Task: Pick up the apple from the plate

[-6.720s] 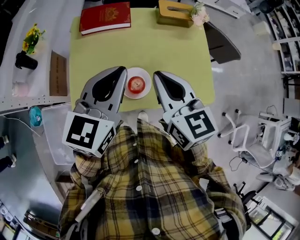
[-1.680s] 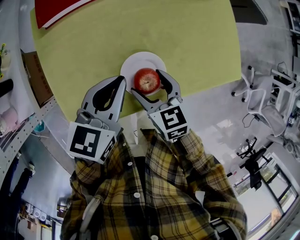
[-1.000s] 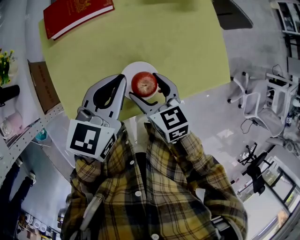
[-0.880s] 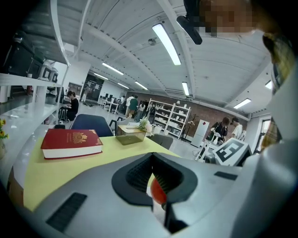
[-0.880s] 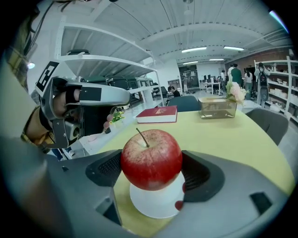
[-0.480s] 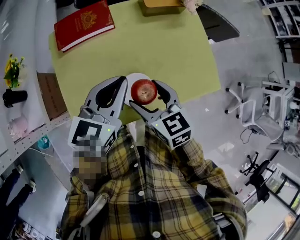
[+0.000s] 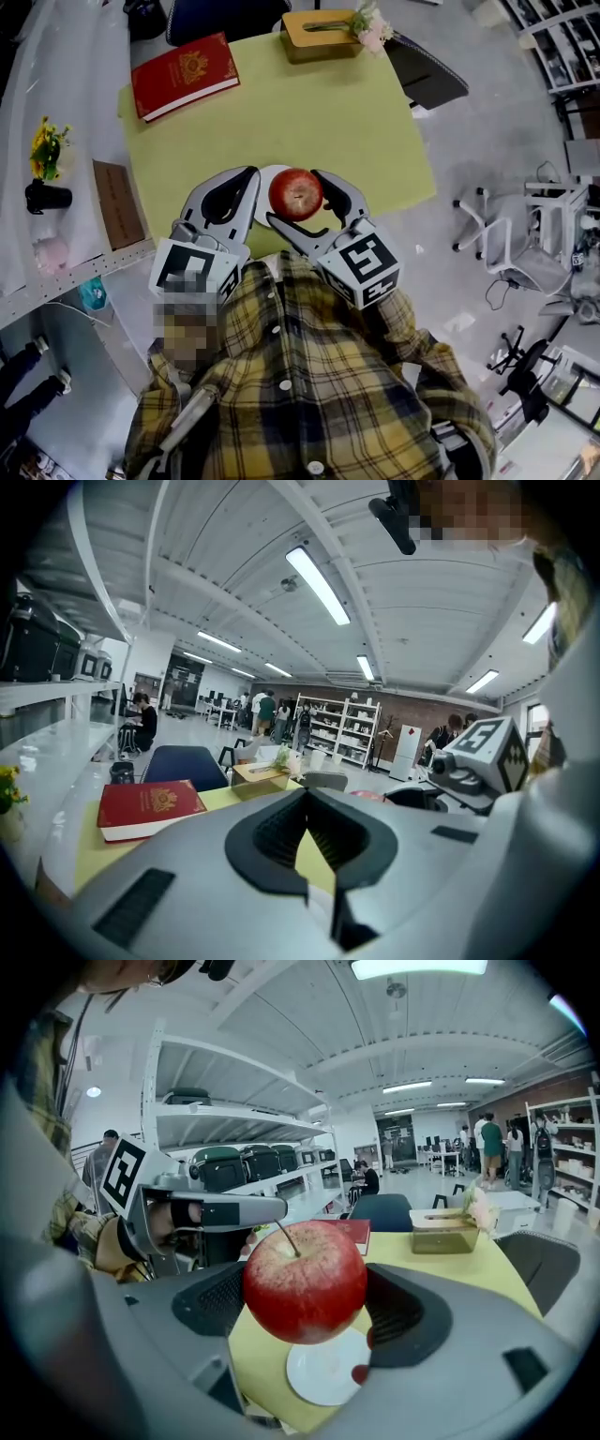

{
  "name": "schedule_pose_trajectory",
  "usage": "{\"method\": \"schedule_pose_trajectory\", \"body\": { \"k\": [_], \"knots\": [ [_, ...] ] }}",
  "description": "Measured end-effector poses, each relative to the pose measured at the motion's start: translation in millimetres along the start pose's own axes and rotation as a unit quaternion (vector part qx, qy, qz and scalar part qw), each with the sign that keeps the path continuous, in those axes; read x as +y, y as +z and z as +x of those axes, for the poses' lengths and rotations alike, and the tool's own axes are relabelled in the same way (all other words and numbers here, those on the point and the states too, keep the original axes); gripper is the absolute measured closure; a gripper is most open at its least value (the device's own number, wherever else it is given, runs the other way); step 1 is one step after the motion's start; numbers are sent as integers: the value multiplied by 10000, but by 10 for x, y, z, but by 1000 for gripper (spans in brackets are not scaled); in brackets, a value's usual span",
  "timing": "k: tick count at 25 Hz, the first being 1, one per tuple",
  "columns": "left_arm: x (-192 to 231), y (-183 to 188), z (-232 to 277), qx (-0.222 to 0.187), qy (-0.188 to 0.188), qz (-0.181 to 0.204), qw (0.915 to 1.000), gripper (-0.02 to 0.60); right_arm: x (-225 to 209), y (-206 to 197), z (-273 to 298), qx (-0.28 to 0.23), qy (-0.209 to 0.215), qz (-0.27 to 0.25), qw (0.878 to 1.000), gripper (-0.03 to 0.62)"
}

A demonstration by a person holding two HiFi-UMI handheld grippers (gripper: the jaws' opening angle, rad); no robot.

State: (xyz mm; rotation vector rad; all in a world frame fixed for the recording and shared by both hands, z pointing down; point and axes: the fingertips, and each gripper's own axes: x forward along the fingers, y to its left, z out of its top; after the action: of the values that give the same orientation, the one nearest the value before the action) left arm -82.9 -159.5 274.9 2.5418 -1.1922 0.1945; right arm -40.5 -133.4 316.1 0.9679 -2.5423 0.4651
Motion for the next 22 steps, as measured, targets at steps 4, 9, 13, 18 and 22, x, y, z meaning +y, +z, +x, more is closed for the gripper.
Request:
{"method": "schedule_pose_trajectory", "body": {
  "k": [4,9,13,18,22],
  "knots": [
    [-20,44,-54,-94,40,55,9999,575,62,84,-55,-72,51,-116,9999,207],
    [-51,39,-76,-136,67,65,9999,575,106,97,-72,-90,109,-168,9998,207],
    [-72,40,-72,-142,69,79,9998,575,130,80,-56,-16,183,-229,9996,206],
    [-75,64,-78,-168,104,97,9998,575,113,84,-66,23,171,-189,9997,206],
    [-67,56,-77,-184,128,87,9997,575,81,74,-68,0,114,-170,9998,207]
  ]
}}
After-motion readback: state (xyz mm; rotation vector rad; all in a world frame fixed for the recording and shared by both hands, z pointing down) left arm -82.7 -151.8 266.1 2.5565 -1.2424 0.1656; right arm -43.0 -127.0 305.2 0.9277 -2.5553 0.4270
